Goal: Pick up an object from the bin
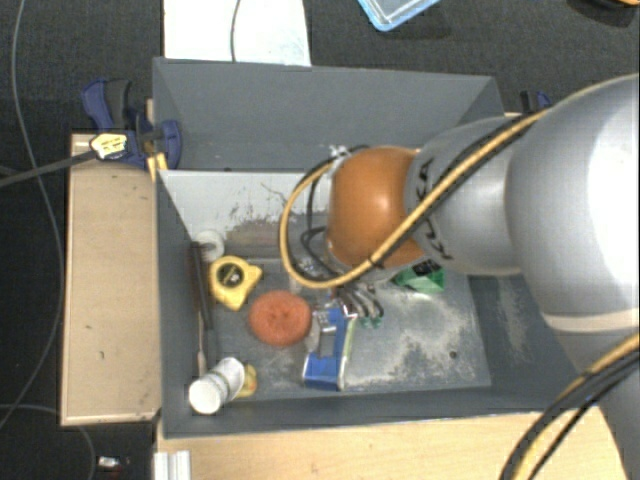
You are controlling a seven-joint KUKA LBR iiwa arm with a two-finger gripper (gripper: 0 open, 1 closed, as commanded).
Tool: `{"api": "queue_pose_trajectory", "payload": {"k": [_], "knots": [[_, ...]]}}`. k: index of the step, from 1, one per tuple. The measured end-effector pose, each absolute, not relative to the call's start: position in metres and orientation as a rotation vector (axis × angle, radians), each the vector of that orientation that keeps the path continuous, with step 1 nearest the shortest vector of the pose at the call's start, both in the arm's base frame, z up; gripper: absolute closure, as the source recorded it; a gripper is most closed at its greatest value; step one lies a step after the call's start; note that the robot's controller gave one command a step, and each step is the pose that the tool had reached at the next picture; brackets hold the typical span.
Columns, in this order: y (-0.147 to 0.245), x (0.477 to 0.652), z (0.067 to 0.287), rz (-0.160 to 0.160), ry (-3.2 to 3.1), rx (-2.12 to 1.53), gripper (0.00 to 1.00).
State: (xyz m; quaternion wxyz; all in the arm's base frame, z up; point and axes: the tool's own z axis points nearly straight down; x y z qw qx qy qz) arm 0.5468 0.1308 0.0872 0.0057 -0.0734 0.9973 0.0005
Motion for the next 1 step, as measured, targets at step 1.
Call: {"api": "queue_pose_trajectory", "payload": {"k": [1], "knots": [[0.1385, 0.557, 0.0767, 0.004, 3.128, 0.092, 0.0]]}}
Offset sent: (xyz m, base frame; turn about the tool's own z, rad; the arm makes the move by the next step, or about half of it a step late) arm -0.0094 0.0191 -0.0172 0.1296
